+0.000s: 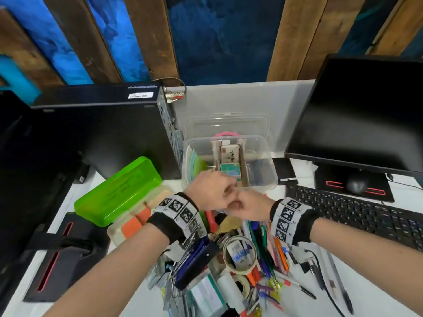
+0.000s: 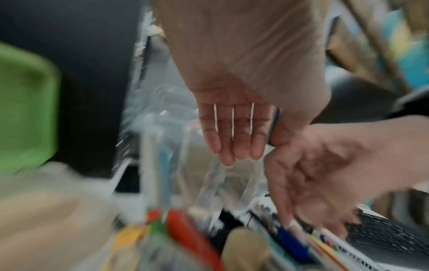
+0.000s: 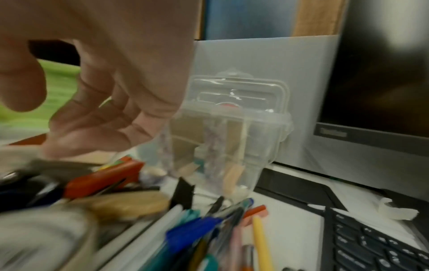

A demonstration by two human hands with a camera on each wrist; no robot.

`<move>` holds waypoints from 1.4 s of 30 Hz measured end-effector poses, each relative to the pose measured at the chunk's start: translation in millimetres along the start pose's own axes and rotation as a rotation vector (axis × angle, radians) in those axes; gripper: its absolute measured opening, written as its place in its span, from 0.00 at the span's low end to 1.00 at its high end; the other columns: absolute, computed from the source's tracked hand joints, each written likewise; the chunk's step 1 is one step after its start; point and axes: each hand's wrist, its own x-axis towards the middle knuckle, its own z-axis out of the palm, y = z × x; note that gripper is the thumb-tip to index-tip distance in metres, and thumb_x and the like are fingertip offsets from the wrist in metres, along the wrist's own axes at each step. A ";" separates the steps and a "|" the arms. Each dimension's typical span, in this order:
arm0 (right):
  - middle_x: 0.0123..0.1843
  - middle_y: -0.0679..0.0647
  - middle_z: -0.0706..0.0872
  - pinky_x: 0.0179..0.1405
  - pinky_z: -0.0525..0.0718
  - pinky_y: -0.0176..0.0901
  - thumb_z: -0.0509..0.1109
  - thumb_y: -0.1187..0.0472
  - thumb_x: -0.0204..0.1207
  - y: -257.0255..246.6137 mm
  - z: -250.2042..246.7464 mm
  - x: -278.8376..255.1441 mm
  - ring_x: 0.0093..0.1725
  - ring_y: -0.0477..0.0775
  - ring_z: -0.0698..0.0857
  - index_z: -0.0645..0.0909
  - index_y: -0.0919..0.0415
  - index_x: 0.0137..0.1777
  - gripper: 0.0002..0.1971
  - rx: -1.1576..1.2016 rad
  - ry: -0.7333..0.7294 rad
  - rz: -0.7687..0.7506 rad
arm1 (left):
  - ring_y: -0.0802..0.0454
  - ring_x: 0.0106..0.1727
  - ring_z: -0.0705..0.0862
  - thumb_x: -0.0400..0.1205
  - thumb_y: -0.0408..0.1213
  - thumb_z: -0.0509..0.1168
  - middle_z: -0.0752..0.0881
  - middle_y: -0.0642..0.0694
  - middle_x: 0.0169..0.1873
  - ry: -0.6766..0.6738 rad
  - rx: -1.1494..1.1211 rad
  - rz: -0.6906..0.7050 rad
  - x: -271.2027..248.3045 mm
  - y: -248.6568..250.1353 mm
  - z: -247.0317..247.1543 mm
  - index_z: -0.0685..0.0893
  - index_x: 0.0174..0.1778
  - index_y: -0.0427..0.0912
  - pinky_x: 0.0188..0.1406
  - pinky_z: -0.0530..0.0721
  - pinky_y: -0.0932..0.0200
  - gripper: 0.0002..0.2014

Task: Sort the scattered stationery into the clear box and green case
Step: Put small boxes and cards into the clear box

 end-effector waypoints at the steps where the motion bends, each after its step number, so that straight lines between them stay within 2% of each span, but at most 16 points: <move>1: 0.44 0.55 0.86 0.49 0.84 0.50 0.65 0.47 0.74 -2.3 11.0 -2.6 0.42 0.55 0.85 0.82 0.58 0.49 0.15 -0.051 -0.066 -0.009 | 0.52 0.33 0.78 0.80 0.45 0.59 0.83 0.51 0.34 -0.036 -0.010 -0.001 -11.7 0.7 12.2 0.76 0.35 0.48 0.34 0.74 0.59 0.09; 3: 0.44 0.50 0.83 0.46 0.80 0.44 0.66 0.49 0.74 -13.5 30.2 -9.9 0.43 0.53 0.81 0.82 0.57 0.49 0.13 -0.131 -0.130 -0.010 | 0.49 0.36 0.81 0.82 0.46 0.58 0.84 0.49 0.34 -0.065 -0.020 -0.078 -30.7 -7.6 39.4 0.77 0.35 0.47 0.37 0.79 0.56 0.11; 5: 0.45 0.48 0.79 0.42 0.74 0.41 0.68 0.49 0.73 -33.1 49.2 -20.5 0.43 0.50 0.77 0.82 0.55 0.50 0.12 -0.178 -0.142 -0.111 | 0.48 0.37 0.82 0.83 0.50 0.58 0.85 0.48 0.34 -0.037 -0.066 -0.174 -43.6 -20.5 61.6 0.79 0.35 0.47 0.36 0.75 0.58 0.14; 8: 0.56 0.54 0.75 0.42 0.71 0.44 0.72 0.46 0.72 -60.2 81.9 -33.8 0.52 0.53 0.73 0.77 0.55 0.64 0.23 -0.328 -0.277 -0.321 | 0.49 0.36 0.84 0.83 0.51 0.58 0.85 0.50 0.32 -0.039 -0.133 -0.231 -55.9 -31.6 80.0 0.76 0.34 0.51 0.34 0.76 0.58 0.14; 12: 0.58 0.61 0.71 0.44 0.71 0.51 0.75 0.39 0.67 -78.2 120.9 -35.4 0.52 0.58 0.69 0.68 0.57 0.73 0.39 -0.555 -0.393 -0.535 | 0.51 0.35 0.82 0.83 0.50 0.61 0.80 0.54 0.30 -0.019 -0.184 -0.287 -66.5 -39.3 78.8 0.73 0.32 0.55 0.37 0.80 0.55 0.13; 15: 0.64 0.64 0.70 0.52 0.71 0.56 0.74 0.37 0.68 -76.8 134.5 -36.1 0.57 0.61 0.69 0.63 0.57 0.76 0.43 -0.736 -0.419 -0.526 | 0.52 0.34 0.80 0.83 0.50 0.60 0.80 0.53 0.29 -0.010 -0.190 -0.303 -73.8 -41.1 71.2 0.77 0.35 0.50 0.40 0.81 0.55 0.13; 18: 0.62 0.64 0.72 0.53 0.73 0.57 0.71 0.34 0.69 -69.6 138.8 -36.9 0.55 0.62 0.72 0.64 0.58 0.75 0.42 -0.736 -0.402 -0.488 | 0.52 0.36 0.80 0.83 0.50 0.61 0.81 0.53 0.31 -0.011 -0.191 -0.310 -81.8 -44.8 65.5 0.76 0.36 0.50 0.42 0.81 0.55 0.12; 22: 0.59 0.62 0.73 0.52 0.77 0.54 0.76 0.38 0.67 -67.6 125.6 -34.4 0.53 0.60 0.73 0.61 0.53 0.76 0.43 -0.472 -0.389 -0.353 | 0.52 0.36 0.79 0.83 0.50 0.61 0.78 0.55 0.29 0.010 -0.208 -0.321 -86.3 -48.7 56.4 0.76 0.35 0.50 0.40 0.79 0.55 0.13; 26: 0.69 0.54 0.75 0.61 0.79 0.47 0.74 0.47 0.72 -61.3 81.1 -29.5 0.63 0.53 0.77 0.62 0.48 0.79 0.37 0.075 -0.319 -0.087 | 0.50 0.33 0.80 0.84 0.49 0.60 0.81 0.52 0.27 0.089 -0.256 -0.346 -75.1 -53.4 43.9 0.77 0.36 0.48 0.40 0.82 0.50 0.13; 29: 0.64 0.58 0.80 0.58 0.83 0.53 0.70 0.47 0.71 -46.7 46.6 -14.8 0.58 0.57 0.84 0.68 0.55 0.75 0.33 0.748 -0.193 0.160 | 0.49 0.38 0.84 0.87 0.50 0.55 0.87 0.46 0.35 0.171 -0.343 -0.318 -61.5 -47.6 31.7 0.82 0.44 0.44 0.45 0.83 0.47 0.16; 31: 0.61 0.66 0.81 0.61 0.79 0.63 0.69 0.48 0.69 -37.2 25.0 -7.5 0.58 0.66 0.84 0.71 0.61 0.71 0.31 1.155 -0.085 0.242 | 0.48 0.48 0.84 0.88 0.49 0.51 0.87 0.45 0.47 0.214 -0.425 -0.291 -50.6 -36.9 24.2 0.83 0.53 0.42 0.55 0.80 0.50 0.18; 32: 0.59 0.67 0.82 0.58 0.81 0.62 0.68 0.48 0.70 -35.6 13.5 -6.5 0.55 0.66 0.84 0.73 0.62 0.68 0.29 1.281 -0.021 0.253 | 0.48 0.54 0.83 0.89 0.50 0.50 0.86 0.45 0.53 0.223 -0.470 -0.277 -45.7 -31.6 21.5 0.82 0.58 0.42 0.60 0.78 0.52 0.20; 34: 0.57 0.69 0.82 0.52 0.82 0.55 0.65 0.46 0.72 -34.0 -3.6 -5.6 0.51 0.65 0.83 0.76 0.66 0.66 0.28 1.455 0.059 0.245 | 0.51 0.60 0.80 0.86 0.60 0.47 0.81 0.47 0.58 0.236 -0.508 -0.223 -36.3 -24.4 19.9 0.78 0.64 0.45 0.65 0.75 0.51 0.26; 36: 0.63 0.71 0.81 0.60 0.79 0.58 0.58 0.46 0.74 -30.6 -13.2 -3.4 0.60 0.67 0.81 0.75 0.69 0.70 0.31 1.584 0.101 0.224 | 0.56 0.62 0.77 0.78 0.69 0.52 0.77 0.50 0.62 0.233 -0.484 -0.191 -29.3 -21.7 21.6 0.72 0.71 0.48 0.65 0.76 0.54 0.33; 39: 0.65 0.70 0.81 0.69 0.73 0.61 0.56 0.47 0.72 -26.7 -21.6 0.1 0.63 0.67 0.79 0.75 0.68 0.70 0.32 1.658 0.112 0.204 | 0.58 0.64 0.74 0.74 0.61 0.69 0.72 0.50 0.66 0.256 -0.386 -0.189 -21.6 -21.3 25.8 0.65 0.76 0.46 0.66 0.77 0.57 0.39; 42: 0.60 0.70 0.84 0.67 0.76 0.65 0.59 0.46 0.72 -22.2 -28.9 1.9 0.58 0.69 0.83 0.77 0.66 0.68 0.30 1.580 0.059 0.210 | 0.59 0.62 0.74 0.74 0.53 0.72 0.73 0.49 0.64 0.323 -0.334 -0.167 -15.8 -27.9 28.8 0.68 0.74 0.45 0.64 0.77 0.60 0.35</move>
